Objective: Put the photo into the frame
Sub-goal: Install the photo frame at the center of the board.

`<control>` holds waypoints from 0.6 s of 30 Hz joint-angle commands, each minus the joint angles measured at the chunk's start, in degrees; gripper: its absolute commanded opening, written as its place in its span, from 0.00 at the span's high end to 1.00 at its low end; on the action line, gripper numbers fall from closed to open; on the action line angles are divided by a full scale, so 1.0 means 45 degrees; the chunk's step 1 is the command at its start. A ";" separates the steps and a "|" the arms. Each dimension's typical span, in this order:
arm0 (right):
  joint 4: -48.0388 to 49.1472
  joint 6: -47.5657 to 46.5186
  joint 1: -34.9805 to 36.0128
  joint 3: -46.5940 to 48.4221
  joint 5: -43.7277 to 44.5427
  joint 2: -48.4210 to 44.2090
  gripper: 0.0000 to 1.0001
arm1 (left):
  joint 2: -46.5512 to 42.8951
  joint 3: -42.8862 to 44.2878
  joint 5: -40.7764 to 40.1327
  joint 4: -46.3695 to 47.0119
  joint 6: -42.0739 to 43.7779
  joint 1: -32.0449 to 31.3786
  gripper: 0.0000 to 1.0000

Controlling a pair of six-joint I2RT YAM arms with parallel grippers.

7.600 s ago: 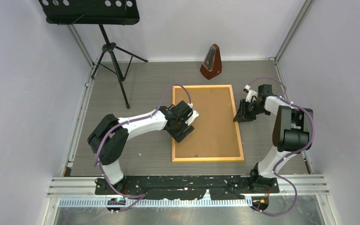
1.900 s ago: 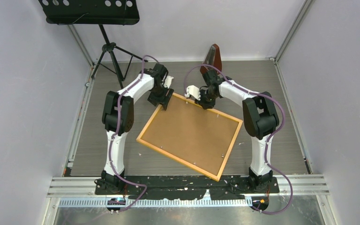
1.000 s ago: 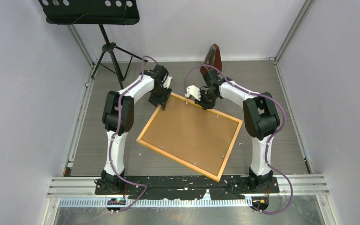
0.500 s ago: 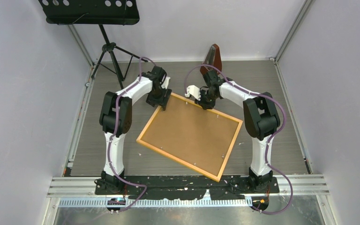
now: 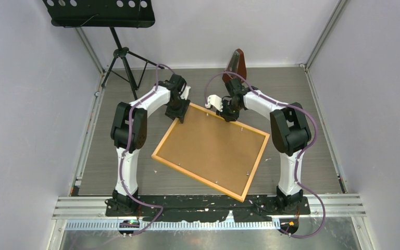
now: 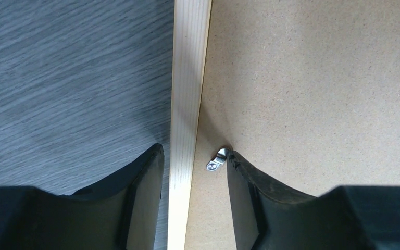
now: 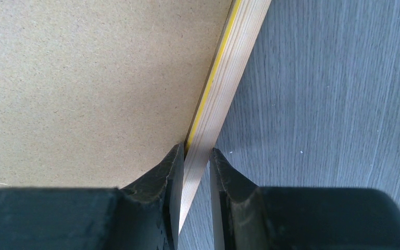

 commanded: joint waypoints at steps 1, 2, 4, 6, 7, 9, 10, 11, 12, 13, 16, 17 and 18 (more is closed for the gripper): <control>-0.0607 -0.0027 0.0214 -0.0102 -0.0261 -0.0522 0.94 | -0.0167 -0.0122 -0.0516 0.0334 0.0009 0.0021 0.55; -0.0617 -0.0020 0.0212 -0.0107 -0.0261 -0.0522 0.94 | -0.0183 -0.0164 -0.0537 0.0423 -0.0033 0.0035 0.57; -0.0615 0.0000 0.0209 -0.0128 -0.0271 -0.0533 0.94 | -0.0234 -0.0261 -0.0538 0.0532 -0.0111 0.0040 0.60; -0.0613 0.0012 0.0211 -0.0155 -0.0280 -0.0524 0.94 | -0.0335 -0.0388 -0.0540 0.0700 -0.0173 0.0059 0.62; -0.0621 0.0031 0.0211 -0.0187 -0.0262 -0.0508 0.94 | -0.0494 -0.0515 -0.0608 0.0927 -0.0263 0.0094 0.63; -0.0623 0.0040 0.0211 -0.0187 -0.0256 -0.0482 0.94 | -0.0612 -0.0586 -0.0638 0.1046 -0.0312 0.0133 0.64; -0.0625 0.0056 0.0211 -0.0189 -0.0259 -0.0472 0.94 | -0.0656 -0.0618 -0.0652 0.1118 -0.0342 0.0152 0.65; -0.0611 0.0058 0.0201 -0.0180 -0.0261 -0.0464 0.94 | -0.0725 -0.0678 -0.0662 0.1212 -0.0371 0.0171 0.65; -0.0619 0.0070 0.0209 -0.0195 -0.0261 -0.0463 0.94 | -0.0758 -0.0705 -0.0658 0.1268 -0.0374 0.0193 0.66; -0.0610 0.0075 0.0210 -0.0206 -0.0261 -0.0460 0.94 | -0.0801 -0.0708 -0.0674 0.1258 -0.0374 0.0218 0.66; -0.0607 0.0095 0.0209 -0.0215 -0.0225 -0.0442 0.94 | -0.0854 -0.0764 -0.0711 0.1217 -0.0345 0.0283 0.69; -0.0607 0.0098 0.0211 -0.0226 -0.0214 -0.0439 0.94 | -0.0881 -0.0835 -0.0703 0.1217 -0.0326 0.0293 0.70; -0.0607 0.0109 0.0211 -0.0228 -0.0205 -0.0428 0.94 | -0.0929 -0.0912 -0.0707 0.1244 -0.0302 0.0311 0.71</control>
